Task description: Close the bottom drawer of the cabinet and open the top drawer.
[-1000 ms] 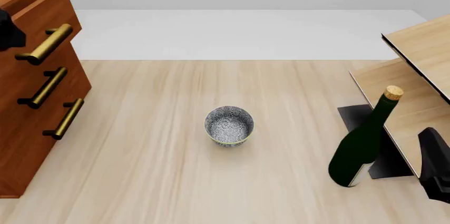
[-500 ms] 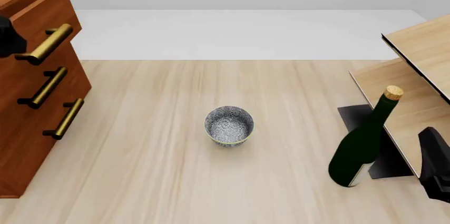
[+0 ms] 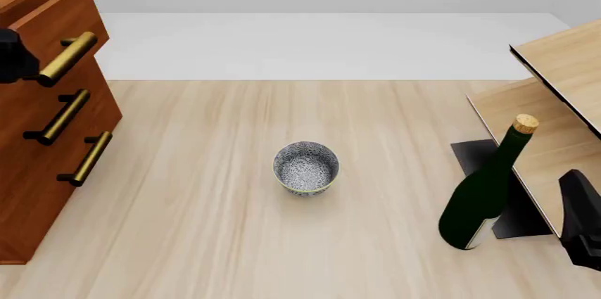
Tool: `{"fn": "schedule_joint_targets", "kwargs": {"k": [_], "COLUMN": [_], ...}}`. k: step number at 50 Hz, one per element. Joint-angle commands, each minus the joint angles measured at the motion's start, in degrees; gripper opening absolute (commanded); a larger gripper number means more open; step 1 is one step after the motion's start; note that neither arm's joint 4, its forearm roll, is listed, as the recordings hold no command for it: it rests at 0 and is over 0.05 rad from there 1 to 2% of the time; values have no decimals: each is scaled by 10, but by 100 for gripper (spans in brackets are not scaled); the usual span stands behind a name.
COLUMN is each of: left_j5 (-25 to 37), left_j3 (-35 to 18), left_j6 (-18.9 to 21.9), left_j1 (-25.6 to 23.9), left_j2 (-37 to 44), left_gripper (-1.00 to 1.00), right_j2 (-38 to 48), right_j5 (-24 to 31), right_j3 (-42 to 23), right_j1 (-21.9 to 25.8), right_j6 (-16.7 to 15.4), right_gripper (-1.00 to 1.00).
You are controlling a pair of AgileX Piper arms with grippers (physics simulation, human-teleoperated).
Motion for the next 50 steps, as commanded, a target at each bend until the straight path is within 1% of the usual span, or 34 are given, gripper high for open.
{"fn": "schedule_joint_targets", "kwargs": {"k": [1,23,40,50], "left_j5": [1,4,9,-1], "left_j3": [1,-2,-3,7], "left_j6": [-8,-18,-39,-53], "left_j1": [-12,-40,-84,-99], "left_j2": [1,2,0,4], "left_gripper": [100,100,100,100], "right_j2": [2,1,-4,0], "right_j5": [-3,-2,2,0], "right_j3": [0,2,2,1], "right_j1": [-1,-3,-5,-5], "right_j6": [1,2,3,4], "right_gripper": [100,100,100,100]}}
